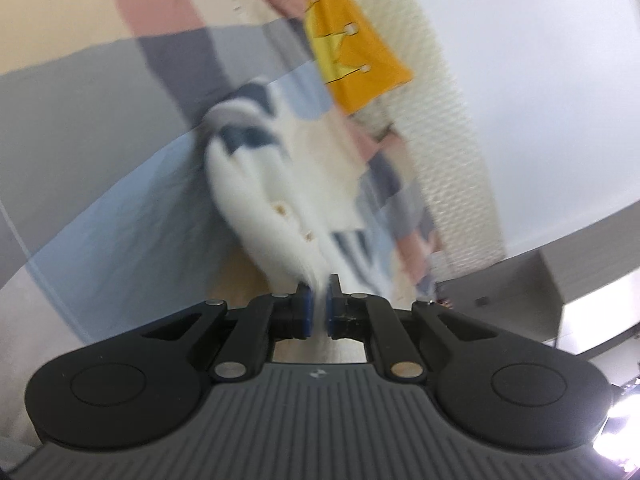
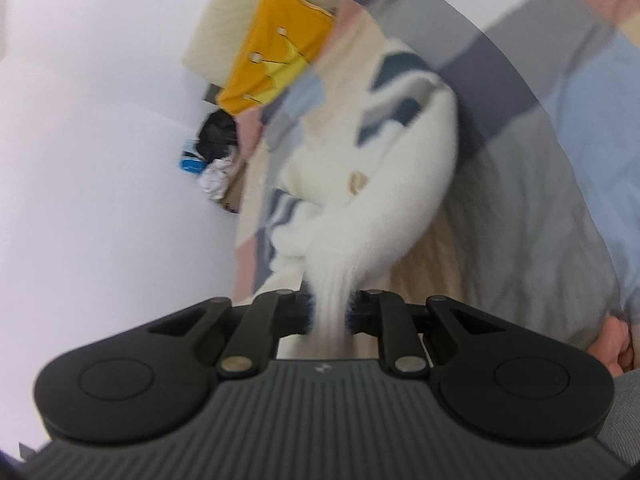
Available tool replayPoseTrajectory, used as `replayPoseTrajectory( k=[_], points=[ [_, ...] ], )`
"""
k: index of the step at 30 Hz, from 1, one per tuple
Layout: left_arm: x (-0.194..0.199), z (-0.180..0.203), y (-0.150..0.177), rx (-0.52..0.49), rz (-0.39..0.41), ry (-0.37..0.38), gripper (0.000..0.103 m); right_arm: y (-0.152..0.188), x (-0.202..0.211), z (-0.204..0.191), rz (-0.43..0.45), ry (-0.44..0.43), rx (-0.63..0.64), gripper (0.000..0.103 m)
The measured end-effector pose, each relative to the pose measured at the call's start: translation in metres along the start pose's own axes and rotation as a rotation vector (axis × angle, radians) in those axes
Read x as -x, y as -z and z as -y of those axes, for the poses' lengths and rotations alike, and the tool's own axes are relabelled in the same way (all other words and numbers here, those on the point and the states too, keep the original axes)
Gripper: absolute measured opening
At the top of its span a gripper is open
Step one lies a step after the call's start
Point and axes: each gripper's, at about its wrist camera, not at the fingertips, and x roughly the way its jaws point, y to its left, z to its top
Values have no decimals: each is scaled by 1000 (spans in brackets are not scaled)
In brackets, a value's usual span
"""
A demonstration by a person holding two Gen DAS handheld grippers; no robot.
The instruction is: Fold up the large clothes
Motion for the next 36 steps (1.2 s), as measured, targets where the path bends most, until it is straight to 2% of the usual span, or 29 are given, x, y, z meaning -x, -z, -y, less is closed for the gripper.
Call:
replayPoseTrajectory(
  k=[7,12,16,19,24,30,36],
  points=[
    [49,28,17,-26,38,84,7,1,43,-25,27,-49,71,16],
    [89,34,49,-24,51,123,7,17,76,-35,26,-57,106,16],
    [112,31,74,-7,49,141,7,32,97,-30,25,-55,98,16],
    [111,32,74,4,43,138,7,32,98,-23,22,-48,58,16],
    [77,52,36,-20,53,116,7,3,76,-22,46,-41,-3,16],
    [0,75,-34,7,57,61,7,-54,24,-24,82,-19,-79,17],
    [-90,73,-95,41,49,-27,8,-107,-45,-10,94,42,-148,17]
  ],
)
